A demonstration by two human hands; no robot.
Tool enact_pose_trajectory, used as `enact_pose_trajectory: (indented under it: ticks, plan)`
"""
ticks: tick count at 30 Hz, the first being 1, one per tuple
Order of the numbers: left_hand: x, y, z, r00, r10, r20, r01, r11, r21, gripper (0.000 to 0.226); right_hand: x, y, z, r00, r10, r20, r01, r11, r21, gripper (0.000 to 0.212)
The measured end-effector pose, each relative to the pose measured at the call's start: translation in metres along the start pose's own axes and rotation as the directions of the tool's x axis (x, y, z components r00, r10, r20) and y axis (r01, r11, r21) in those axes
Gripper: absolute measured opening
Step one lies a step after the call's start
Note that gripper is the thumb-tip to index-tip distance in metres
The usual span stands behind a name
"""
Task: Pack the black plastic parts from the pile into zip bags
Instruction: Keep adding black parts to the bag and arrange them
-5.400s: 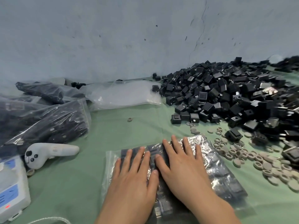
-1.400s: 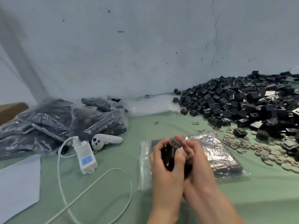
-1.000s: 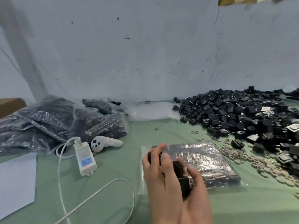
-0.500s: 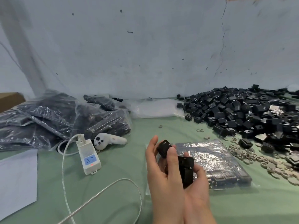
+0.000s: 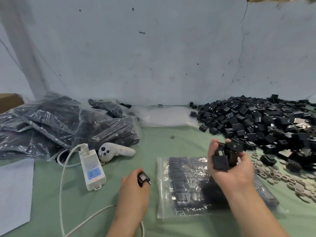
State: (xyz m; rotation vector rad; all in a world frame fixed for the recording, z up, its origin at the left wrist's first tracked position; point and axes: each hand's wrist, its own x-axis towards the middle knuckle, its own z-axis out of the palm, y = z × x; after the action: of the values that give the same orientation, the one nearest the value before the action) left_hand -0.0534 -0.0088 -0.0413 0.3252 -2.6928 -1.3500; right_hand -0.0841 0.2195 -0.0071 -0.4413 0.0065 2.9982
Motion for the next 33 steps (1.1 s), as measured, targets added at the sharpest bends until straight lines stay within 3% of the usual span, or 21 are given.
enact_pose_trajectory:
  ticks: [4, 6, 9, 12, 14, 18, 22, 26, 29, 33]
  plan:
    - [0.004, -0.004, -0.001, 0.991, 0.06, 0.123, -0.078, 0.987, 0.143, 0.049, 0.009, -0.021, -0.013, 0.999, -0.035, 0.025, 0.033, 0.997, 0.073, 0.031]
    - [0.003, -0.002, 0.001, 0.986, 0.069, 0.154, -0.088, 0.989, 0.122, 0.044, 0.009, -0.024, -0.018, 0.999, -0.042, 0.006, 0.041, 0.997, 0.067, 0.028]
    - [0.003, -0.001, 0.003, 0.972, 0.087, 0.217, -0.089, 0.996, -0.002, 0.033, 0.009, -0.026, -0.025, 0.999, -0.049, -0.018, 0.05, 0.996, 0.077, 0.034]
    - [0.005, 0.002, 0.006, 0.959, 0.051, 0.279, 0.005, 0.981, -0.194, 0.035, 0.008, -0.026, -0.03, 0.999, -0.04, -0.004, 0.04, 0.996, 0.076, 0.034]
    - [0.005, 0.005, 0.008, 0.957, 0.015, 0.29, 0.083, 0.943, -0.322, 0.036, 0.007, -0.025, -0.031, 0.999, -0.032, 0.006, 0.032, 0.997, 0.074, 0.038]
    - [0.005, 0.01, 0.015, 0.951, -0.038, 0.308, 0.206, 0.819, -0.535, 0.032, 0.005, -0.025, -0.031, 1.0, -0.023, 0.01, 0.023, 0.999, 0.032, 0.022]
    - [0.01, 0.011, 0.024, 0.949, -0.063, 0.31, 0.255, 0.732, -0.632, 0.026, 0.002, -0.026, -0.032, 1.0, -0.021, 0.004, 0.021, 0.999, 0.039, 0.022]
    - [0.015, 0.011, 0.026, 0.932, 0.012, 0.363, 0.247, 0.712, -0.658, 0.029, -0.002, -0.025, -0.033, 1.0, -0.029, -0.002, 0.029, 0.999, 0.037, 0.029]
    - [0.017, 0.007, 0.034, 0.963, 0.013, 0.268, 0.147, 0.809, -0.57, 0.02, -0.005, -0.022, -0.031, 1.0, -0.03, -0.005, 0.03, 0.999, 0.016, 0.025]
    - [0.022, 0.01, 0.038, 0.981, -0.016, 0.191, 0.127, 0.802, -0.583, 0.013, -0.007, -0.018, -0.028, 1.0, -0.019, -0.013, 0.019, 0.999, 0.026, 0.024]
